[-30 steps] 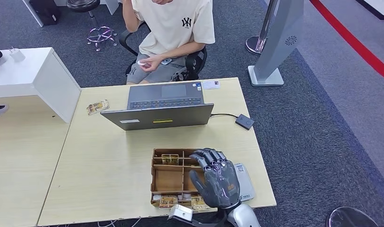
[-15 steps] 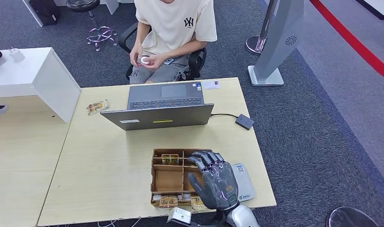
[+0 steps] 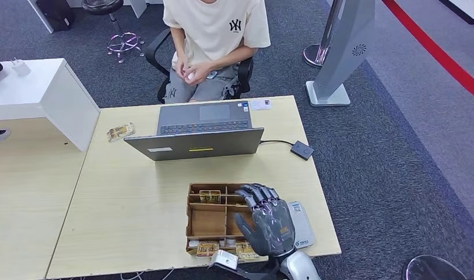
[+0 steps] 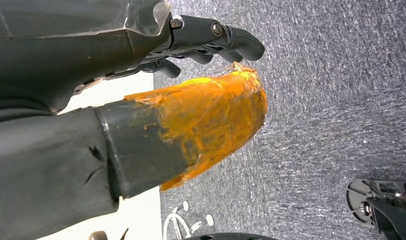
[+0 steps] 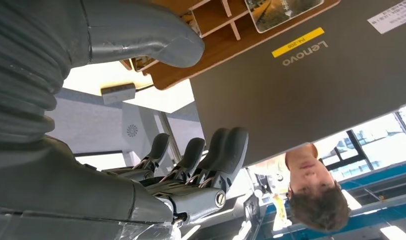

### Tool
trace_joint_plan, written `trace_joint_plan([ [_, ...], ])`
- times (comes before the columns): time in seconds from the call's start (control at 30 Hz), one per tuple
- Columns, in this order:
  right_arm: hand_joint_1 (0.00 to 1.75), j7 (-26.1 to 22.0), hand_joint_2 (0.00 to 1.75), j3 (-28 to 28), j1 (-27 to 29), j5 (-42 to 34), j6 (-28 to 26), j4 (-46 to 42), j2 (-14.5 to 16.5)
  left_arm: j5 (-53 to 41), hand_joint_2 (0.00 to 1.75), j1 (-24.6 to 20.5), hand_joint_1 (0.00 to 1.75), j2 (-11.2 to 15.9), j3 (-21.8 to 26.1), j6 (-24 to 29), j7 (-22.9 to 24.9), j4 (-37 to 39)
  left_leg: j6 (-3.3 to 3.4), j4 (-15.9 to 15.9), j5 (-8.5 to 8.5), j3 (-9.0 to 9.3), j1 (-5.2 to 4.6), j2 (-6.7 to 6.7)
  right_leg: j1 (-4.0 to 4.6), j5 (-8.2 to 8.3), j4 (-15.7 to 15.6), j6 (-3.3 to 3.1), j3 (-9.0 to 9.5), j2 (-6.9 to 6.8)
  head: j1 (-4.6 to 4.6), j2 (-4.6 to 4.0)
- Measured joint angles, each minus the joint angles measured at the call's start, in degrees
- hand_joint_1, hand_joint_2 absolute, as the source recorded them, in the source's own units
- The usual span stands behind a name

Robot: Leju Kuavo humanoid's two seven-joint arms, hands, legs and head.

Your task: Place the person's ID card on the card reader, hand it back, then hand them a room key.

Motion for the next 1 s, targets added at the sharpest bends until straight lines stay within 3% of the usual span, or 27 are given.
trace_joint_plan([
  [1.0, 0.74, -0.92, 1.75, -5.8, -1.45, 0.17, -0.02, 5.18, 2.77, -1.15, 0.0, 0.0, 0.0, 0.05, 0.0, -0.08, 0.0, 0.0, 0.0, 0.0, 0.0, 0.0, 0.0, 0.0, 0.0, 0.0, 0.0, 0.0, 0.0, 0.0, 0.0, 0.0],
])
